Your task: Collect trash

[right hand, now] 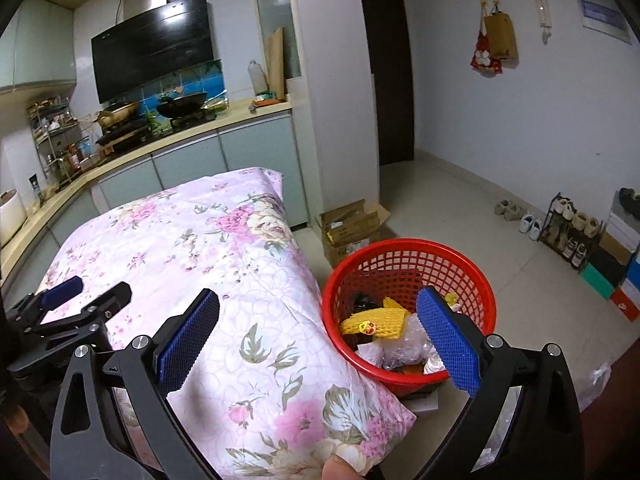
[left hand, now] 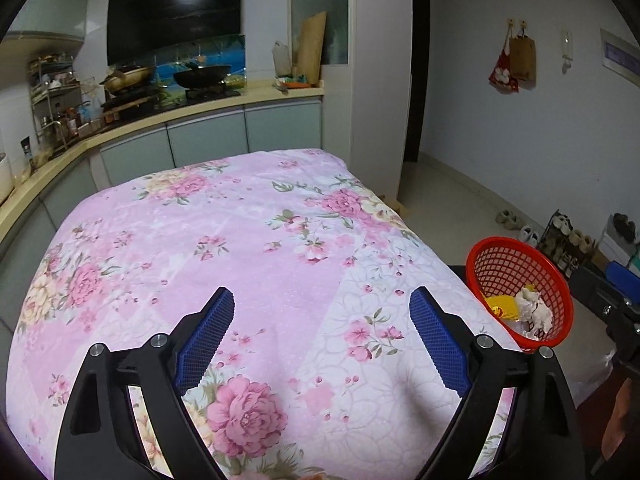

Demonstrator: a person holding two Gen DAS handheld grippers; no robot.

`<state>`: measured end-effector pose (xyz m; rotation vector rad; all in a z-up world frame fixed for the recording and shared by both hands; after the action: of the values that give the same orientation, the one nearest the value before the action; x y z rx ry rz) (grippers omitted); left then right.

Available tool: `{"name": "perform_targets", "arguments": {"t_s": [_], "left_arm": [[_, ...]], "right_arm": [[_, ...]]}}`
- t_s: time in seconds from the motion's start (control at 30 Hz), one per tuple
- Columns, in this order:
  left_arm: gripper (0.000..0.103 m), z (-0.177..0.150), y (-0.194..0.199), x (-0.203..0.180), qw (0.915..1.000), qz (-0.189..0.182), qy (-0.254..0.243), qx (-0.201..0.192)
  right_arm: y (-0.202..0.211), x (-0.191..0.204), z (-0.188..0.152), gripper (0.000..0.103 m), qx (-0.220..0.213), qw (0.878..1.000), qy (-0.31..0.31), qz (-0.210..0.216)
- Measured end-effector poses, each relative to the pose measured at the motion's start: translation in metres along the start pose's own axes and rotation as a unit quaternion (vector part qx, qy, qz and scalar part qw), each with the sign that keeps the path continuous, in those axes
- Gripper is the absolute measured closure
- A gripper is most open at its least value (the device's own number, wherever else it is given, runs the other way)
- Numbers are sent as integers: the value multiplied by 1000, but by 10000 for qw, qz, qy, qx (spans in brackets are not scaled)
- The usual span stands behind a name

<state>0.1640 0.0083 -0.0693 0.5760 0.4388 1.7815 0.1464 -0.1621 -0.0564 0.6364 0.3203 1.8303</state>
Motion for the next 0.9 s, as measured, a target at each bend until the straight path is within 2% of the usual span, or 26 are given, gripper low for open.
{"name": "perform_targets", "arguments": {"t_s": [0.33,0.9], "left_arm": [[15,-3,25,-6,9997,-70,11,-252],[14,-5,35,-23,9989,-224,-225,-354]], "right_arm": [[28,-9,-10,7,-284,9987,-181,-375],[32,-11,-18,7,-276,9983,-323,-401]]}}
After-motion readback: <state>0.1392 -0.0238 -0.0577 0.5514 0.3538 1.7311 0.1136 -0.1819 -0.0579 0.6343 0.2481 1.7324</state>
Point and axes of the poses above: each gripper's, at about its wrist camera, not at the fingertips, and y roughly against the way its jaws point, x to its left, z to its top, the point moved 10 cm from there along -y, roughly the way its jaws point, and after that the axes turned 15 degrees about z, right-handed, at the moved point
